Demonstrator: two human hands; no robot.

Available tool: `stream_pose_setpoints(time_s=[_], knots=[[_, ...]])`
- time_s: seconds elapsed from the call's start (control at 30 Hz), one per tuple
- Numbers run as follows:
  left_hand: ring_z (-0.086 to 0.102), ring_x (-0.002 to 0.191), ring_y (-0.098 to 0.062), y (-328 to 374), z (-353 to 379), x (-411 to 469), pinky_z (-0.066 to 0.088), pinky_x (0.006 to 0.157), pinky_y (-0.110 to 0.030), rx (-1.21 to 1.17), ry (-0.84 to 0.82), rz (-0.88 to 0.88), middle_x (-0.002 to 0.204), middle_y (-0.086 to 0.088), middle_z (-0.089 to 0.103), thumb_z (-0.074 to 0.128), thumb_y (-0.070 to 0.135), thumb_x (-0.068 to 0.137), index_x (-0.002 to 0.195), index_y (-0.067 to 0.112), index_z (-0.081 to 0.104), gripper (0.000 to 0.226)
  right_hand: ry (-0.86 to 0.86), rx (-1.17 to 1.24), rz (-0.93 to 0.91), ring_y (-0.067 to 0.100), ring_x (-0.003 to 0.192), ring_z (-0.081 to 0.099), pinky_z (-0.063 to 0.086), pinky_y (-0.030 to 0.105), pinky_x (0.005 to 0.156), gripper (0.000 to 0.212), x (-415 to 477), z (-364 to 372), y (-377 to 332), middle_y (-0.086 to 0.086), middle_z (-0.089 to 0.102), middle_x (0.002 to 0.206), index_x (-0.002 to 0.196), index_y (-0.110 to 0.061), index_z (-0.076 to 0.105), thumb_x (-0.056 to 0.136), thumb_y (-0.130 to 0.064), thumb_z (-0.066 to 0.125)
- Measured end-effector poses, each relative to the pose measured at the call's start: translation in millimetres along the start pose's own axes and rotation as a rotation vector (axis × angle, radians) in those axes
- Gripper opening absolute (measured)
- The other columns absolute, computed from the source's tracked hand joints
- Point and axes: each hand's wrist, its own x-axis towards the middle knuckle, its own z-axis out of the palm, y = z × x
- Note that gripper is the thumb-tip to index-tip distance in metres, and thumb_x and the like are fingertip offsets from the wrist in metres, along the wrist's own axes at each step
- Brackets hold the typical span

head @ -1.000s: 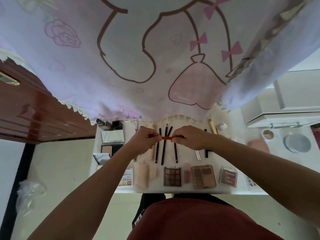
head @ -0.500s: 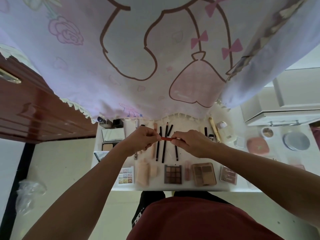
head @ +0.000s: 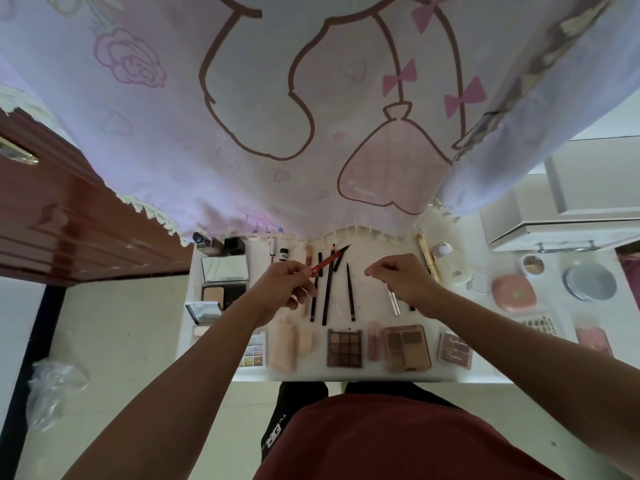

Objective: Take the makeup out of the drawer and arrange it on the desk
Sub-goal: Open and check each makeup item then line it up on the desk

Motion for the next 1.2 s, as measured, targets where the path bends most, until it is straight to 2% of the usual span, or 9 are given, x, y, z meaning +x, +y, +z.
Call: stream_pose_setpoints(time_s=[0.07, 0.27, 0.4, 0.5, 0.67, 0.8, 0.93, 1.1, 1.2], knots=[[0.049, 0.052, -0.015, -3.9, 10.8, 1.2, 0.037, 0.047, -0.023, -0.011, 0.005, -0.021, 0.074, -0.010, 0.069, 0.048, 0.014, 0.100, 0.095, 0.006, 0.059, 0.014, 0.021, 0.147, 0.096, 0.010, 0.051, 0.034, 0.029, 0.022, 0.045, 0.017, -0.1, 11.2, 7.7, 0.000, 0.041, 0.059, 0.093, -0.006, 0.074, 0.090, -0.022, 0.069], [0.046, 0.049, -0.017, -11.0, 33.6, 4.8, 0.032, 0.044, -0.024, 0.065, -0.004, -0.025, 0.080, -0.015, 0.074, 0.053, 0.016, 0.098, 0.095, 0.004, 0.056, 0.012, 0.084, 0.434, 0.249, 0.011, 0.051, 0.030, 0.025, 0.024, 0.044, 0.022, 4.6, 31.9, 7.3, -0.001, 0.036, 0.060, 0.094, -0.003, 0.073, 0.087, -0.023, 0.074], [0.046, 0.048, -0.017, -12.8, 41.9, 7.9, 0.031, 0.045, -0.025, 0.098, -0.038, -0.041, 0.081, -0.016, 0.074, 0.057, 0.017, 0.096, 0.092, 0.007, 0.052, 0.012, 0.089, 0.486, 0.305, 0.011, 0.050, 0.031, 0.025, 0.023, 0.044, 0.021, 10.6, 33.0, 7.6, -0.001, 0.040, 0.062, 0.093, -0.005, 0.071, 0.085, -0.024, 0.076], [0.047, 0.047, -0.018, -14.3, 48.0, 10.1, 0.033, 0.044, -0.023, 0.119, -0.051, -0.044, 0.082, -0.017, 0.074, 0.059, 0.016, 0.095, 0.091, 0.006, 0.052, 0.013, 0.078, 0.447, 0.308, 0.011, 0.052, 0.034, 0.028, 0.022, 0.042, 0.017, 16.0, 31.5, 9.0, 0.000, 0.043, 0.065, 0.083, -0.010, 0.069, 0.085, -0.025, 0.076], [0.051, 0.053, -0.020, -17.3, 51.2, 14.7, 0.036, 0.042, -0.021, 0.174, -0.029, -0.047, 0.086, -0.017, 0.074, 0.061, 0.015, 0.094, 0.097, 0.001, 0.057, 0.015, 0.115, 0.253, 0.232, 0.014, 0.055, 0.037, 0.032, 0.025, 0.047, 0.019, 33.8, 24.7, 15.1, 0.003, 0.045, 0.066, 0.083, -0.009, 0.073, 0.085, -0.028, 0.076], [0.055, 0.055, -0.014, -27.6, 41.3, 13.9, 0.037, 0.042, -0.019, 0.253, 0.037, -0.058, 0.086, -0.012, 0.071, 0.064, 0.020, 0.092, 0.102, 0.005, 0.060, 0.018, 0.175, -0.184, 0.121, 0.017, 0.054, 0.048, 0.039, 0.027, 0.054, 0.037, 57.6, 11.4, 26.2, 0.005, 0.052, 0.059, 0.085, 0.006, 0.071, 0.086, -0.031, 0.073], [0.057, 0.060, -0.016, -40.2, 29.6, 8.8, 0.043, 0.049, -0.021, 0.281, 0.080, -0.091, 0.090, -0.014, 0.070, 0.063, 0.020, 0.092, 0.103, 0.006, 0.060, 0.018, 0.073, -0.475, 0.164, 0.020, 0.063, 0.063, 0.047, 0.029, 0.058, 0.031, 69.1, 21.2, 32.8, 0.004, 0.065, 0.068, 0.081, -0.004, 0.070, 0.086, -0.035, 0.071], [0.057, 0.062, -0.015, -48.0, 21.5, 0.2, 0.039, 0.041, -0.012, 0.293, 0.120, -0.115, 0.093, -0.014, 0.069, 0.062, 0.019, 0.092, 0.103, 0.006, 0.060, 0.017, 0.071, -0.680, 0.178, 0.021, 0.062, 0.059, 0.042, 0.024, 0.051, 0.030, 77.6, 43.6, 32.5, 0.002, 0.057, 0.066, 0.070, -0.013, 0.052, 0.084, -0.034, 0.068], [0.057, 0.061, -0.015, -51.5, 17.3, -2.7, 0.039, 0.041, -0.012, 0.290, 0.142, -0.112, 0.090, -0.013, 0.069, 0.062, 0.018, 0.092, 0.100, 0.006, 0.060, 0.014, 0.071, -0.704, 0.195, 0.021, 0.066, 0.061, 0.042, 0.024, 0.052, 0.030, 79.0, 47.8, 30.9, 0.003, 0.061, 0.072, 0.072, -0.013, 0.053, 0.085, -0.035, 0.067]])
